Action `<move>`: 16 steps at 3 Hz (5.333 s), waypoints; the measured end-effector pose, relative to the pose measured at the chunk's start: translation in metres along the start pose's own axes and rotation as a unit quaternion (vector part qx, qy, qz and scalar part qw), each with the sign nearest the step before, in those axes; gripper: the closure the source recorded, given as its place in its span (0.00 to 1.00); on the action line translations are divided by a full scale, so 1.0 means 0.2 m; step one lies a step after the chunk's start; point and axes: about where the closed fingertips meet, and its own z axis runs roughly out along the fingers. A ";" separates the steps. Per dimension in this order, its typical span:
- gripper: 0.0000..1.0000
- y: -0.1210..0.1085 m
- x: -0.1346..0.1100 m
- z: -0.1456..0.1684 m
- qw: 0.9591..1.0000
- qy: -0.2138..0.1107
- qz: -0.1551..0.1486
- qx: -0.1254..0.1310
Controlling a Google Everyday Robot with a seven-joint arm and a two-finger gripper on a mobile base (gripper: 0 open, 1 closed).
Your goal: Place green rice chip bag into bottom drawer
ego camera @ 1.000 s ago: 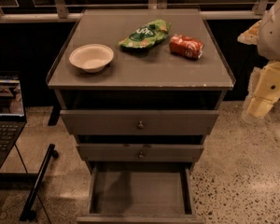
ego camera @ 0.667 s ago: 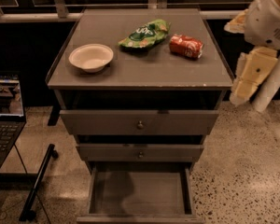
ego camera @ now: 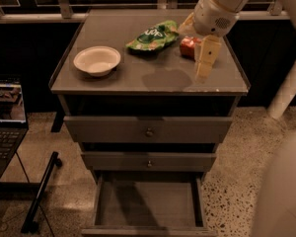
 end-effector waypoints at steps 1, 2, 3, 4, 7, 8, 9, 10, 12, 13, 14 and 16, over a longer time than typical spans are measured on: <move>0.00 -0.23 -0.16 0.22 0.999 -0.033 -0.029 -0.031; 0.00 -0.36 -0.20 0.19 0.998 -0.047 -0.032 0.003; 0.00 -0.39 -0.21 0.22 0.998 -0.051 -0.032 0.012; 0.00 -0.39 -0.16 0.22 0.998 -0.059 -0.011 0.029; 0.00 -0.69 0.00 0.26 0.992 -0.082 -0.029 0.097; 0.00 -0.77 -0.06 0.31 0.990 -0.086 -0.044 0.101; 0.00 -0.82 -0.14 0.43 0.989 -0.096 -0.058 0.094; 0.00 -0.87 -0.15 0.63 0.992 -0.082 -0.063 0.075; 0.19 -0.87 -0.15 0.64 0.992 -0.082 -0.063 0.075; 0.41 -0.87 -0.15 0.64 0.992 -0.082 -0.063 0.075; 0.66 -0.87 -0.15 0.64 0.992 -0.082 -0.063 0.075; 1.00 -0.87 -0.15 0.64 0.992 -0.082 -0.063 0.075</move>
Offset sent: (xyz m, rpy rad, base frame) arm 0.0425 0.0421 -0.0219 0.0423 0.0424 0.0775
